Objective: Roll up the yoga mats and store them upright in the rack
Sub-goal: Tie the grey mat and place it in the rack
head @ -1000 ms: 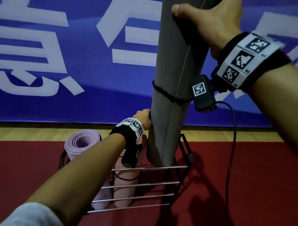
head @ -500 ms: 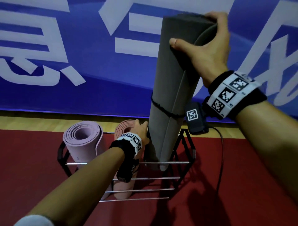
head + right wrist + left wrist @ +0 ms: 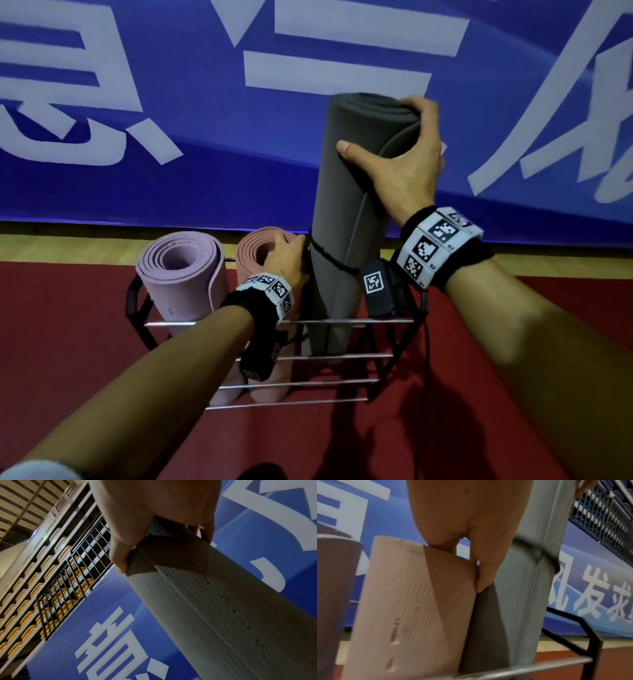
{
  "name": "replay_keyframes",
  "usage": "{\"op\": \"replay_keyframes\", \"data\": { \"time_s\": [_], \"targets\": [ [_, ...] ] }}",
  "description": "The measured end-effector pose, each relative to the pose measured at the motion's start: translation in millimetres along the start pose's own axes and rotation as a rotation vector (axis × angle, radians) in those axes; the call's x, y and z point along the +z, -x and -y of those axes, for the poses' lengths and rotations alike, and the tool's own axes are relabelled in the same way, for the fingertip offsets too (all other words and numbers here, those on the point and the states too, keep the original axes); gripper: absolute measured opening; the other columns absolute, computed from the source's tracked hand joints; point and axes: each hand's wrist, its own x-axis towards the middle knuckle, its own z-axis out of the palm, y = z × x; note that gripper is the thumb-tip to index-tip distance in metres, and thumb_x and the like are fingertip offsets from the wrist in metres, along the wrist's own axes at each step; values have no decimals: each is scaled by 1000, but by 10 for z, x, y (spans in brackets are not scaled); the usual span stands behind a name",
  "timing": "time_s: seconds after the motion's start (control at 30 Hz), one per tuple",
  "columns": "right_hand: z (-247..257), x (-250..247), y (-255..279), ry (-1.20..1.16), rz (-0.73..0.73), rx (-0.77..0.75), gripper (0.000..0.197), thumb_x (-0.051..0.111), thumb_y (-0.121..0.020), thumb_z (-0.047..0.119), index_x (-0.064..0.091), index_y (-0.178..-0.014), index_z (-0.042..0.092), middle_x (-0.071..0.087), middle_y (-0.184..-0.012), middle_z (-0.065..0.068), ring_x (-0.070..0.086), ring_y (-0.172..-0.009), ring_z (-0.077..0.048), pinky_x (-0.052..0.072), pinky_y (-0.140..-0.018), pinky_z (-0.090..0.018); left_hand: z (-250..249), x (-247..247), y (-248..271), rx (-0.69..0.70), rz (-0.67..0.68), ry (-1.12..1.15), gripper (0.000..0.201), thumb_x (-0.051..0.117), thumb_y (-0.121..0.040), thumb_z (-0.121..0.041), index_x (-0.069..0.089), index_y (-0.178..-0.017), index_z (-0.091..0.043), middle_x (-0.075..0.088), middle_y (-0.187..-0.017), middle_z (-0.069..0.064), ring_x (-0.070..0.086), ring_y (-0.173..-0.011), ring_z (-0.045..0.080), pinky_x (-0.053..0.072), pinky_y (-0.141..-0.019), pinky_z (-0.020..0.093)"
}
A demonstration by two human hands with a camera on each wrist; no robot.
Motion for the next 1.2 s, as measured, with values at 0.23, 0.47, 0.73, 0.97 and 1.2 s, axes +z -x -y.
{"op": "replay_keyframes", "data": {
  "time_s": [0.23,0.47,0.73,0.97,1.2],
  "targets": [
    [-469,208,406,-21,8,-2,82,91,-56,53,50,-124,33,59,-121,18,57,-115,-13,51,-97,-40,262,94,114,116,-44,-390,74,62,-88,-21,21,-149,-27,69,-116,11,65,-107,36,42,-96,46],
    [-689,421,711,-20,44,-1,85,91,-56,53,49,-128,34,59,-124,18,56,-118,-11,49,-100,-39,447,-19,-3,136,-56,-347,79,65,-85,-28,19,-149,-36,62,-130,8,61,-111,36,44,-89,46],
    [-806,540,791,-2,68,51,86,91,-57,54,47,-129,39,59,-126,15,54,-120,-13,49,-102,-39,528,-172,62,183,-23,-357,78,64,-86,-29,21,-150,-39,62,-133,4,62,-114,35,42,-92,47],
    [-1037,636,1101,8,80,100,86,91,-56,55,46,-128,43,60,-125,11,55,-120,-12,41,-99,-20,591,-238,289,244,-9,-350,81,60,-87,-30,14,-154,-36,62,-134,2,59,-119,34,30,-106,54],
    [-1206,719,1377,11,76,89,87,93,-56,50,45,-128,42,57,-129,11,53,-123,-12,47,-104,-39,608,-134,405,226,-105,-423,82,62,-85,-30,16,-153,-31,62,-124,1,59,-117,30,30,-105,52]
  ]
}}
